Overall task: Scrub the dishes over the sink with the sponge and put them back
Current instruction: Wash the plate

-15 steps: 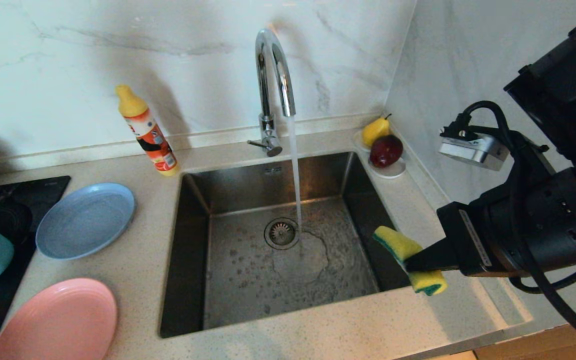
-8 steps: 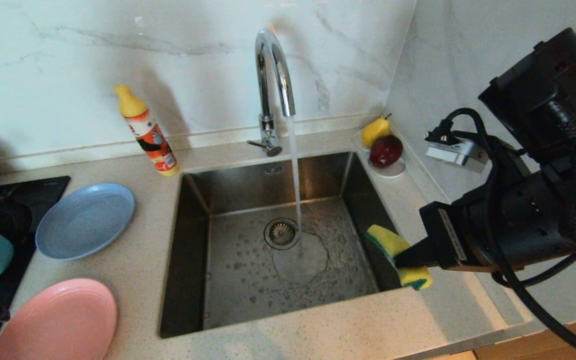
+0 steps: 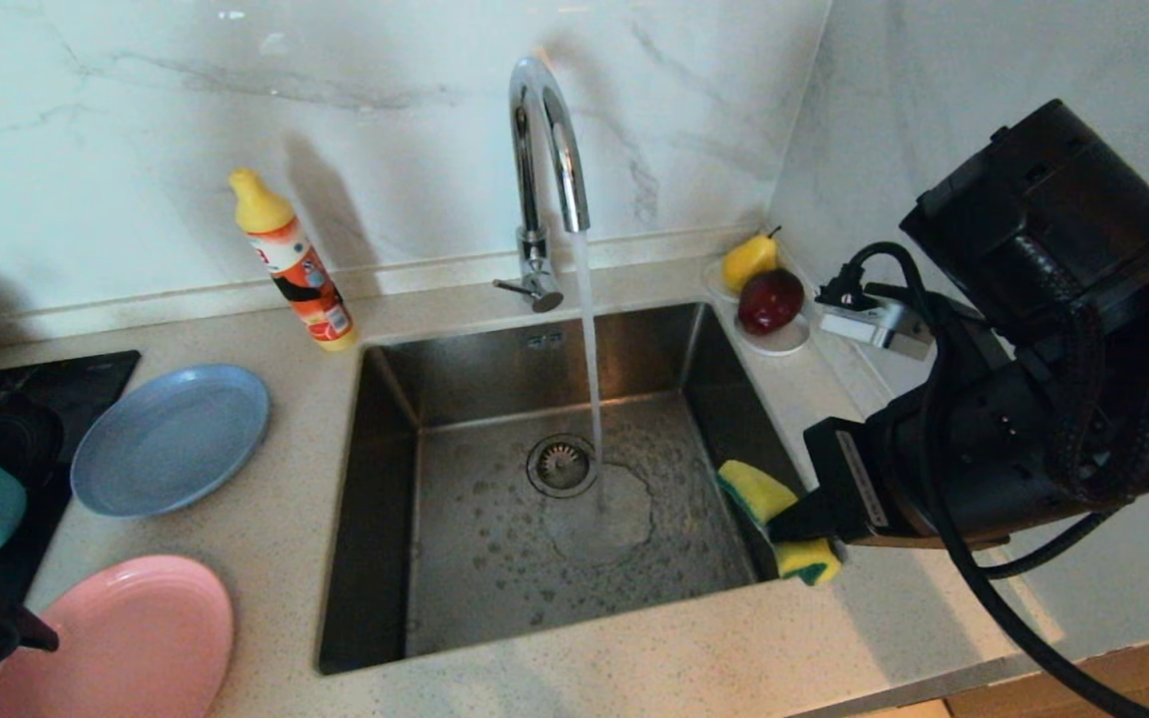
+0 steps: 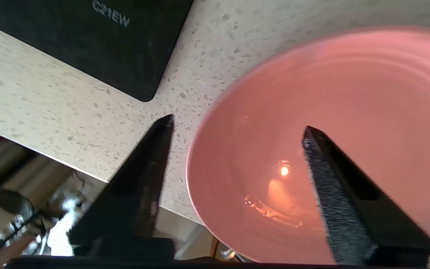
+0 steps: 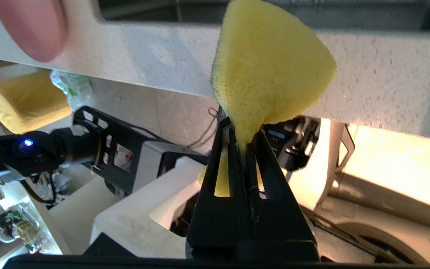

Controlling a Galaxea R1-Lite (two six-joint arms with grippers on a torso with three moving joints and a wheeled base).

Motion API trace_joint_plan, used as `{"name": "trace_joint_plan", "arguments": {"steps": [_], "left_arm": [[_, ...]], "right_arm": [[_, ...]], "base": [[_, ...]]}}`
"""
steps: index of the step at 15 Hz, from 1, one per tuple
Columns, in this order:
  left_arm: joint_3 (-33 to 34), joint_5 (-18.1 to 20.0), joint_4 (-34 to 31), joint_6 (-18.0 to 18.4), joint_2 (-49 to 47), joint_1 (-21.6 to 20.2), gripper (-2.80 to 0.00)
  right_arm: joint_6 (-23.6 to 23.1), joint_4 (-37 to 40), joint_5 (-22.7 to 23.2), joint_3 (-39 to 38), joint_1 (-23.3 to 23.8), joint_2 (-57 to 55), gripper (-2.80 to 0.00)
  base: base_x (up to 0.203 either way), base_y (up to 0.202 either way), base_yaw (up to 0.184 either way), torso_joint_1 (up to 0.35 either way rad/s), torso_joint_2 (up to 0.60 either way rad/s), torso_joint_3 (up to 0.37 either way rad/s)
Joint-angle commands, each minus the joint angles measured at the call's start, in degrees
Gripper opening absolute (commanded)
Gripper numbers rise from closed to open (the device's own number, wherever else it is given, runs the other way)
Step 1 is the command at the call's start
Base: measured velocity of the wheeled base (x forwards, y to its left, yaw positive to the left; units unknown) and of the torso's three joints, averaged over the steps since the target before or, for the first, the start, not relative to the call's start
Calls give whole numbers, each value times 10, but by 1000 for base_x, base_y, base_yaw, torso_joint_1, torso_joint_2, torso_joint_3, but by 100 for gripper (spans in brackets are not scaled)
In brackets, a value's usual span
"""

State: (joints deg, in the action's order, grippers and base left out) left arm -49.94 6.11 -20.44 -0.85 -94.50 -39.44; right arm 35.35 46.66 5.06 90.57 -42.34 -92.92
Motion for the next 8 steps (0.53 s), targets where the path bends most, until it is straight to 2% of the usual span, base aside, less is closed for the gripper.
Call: {"name": "trace_joint_plan", "arguments": {"steps": [1, 4, 6, 8], "left_arm": [[0, 16, 2, -3, -34, -6, 0], [5, 66, 12, -7, -36, -7, 0], [5, 103, 12, -24, -35, -7, 0], [8, 127, 13, -30, -36, -7, 0]], "right_arm": [[2, -2, 0, -7, 2, -6, -280], [2, -9, 0, -7, 2, -5, -280], [2, -9, 0, -7, 2, -3, -280], [2, -9, 0, -12, 2, -2, -280]], "base": [[0, 0, 0, 0, 0, 0], [0, 0, 0, 0, 0, 0], [0, 0, 0, 0, 0, 0], [0, 0, 0, 0, 0, 0]]}}
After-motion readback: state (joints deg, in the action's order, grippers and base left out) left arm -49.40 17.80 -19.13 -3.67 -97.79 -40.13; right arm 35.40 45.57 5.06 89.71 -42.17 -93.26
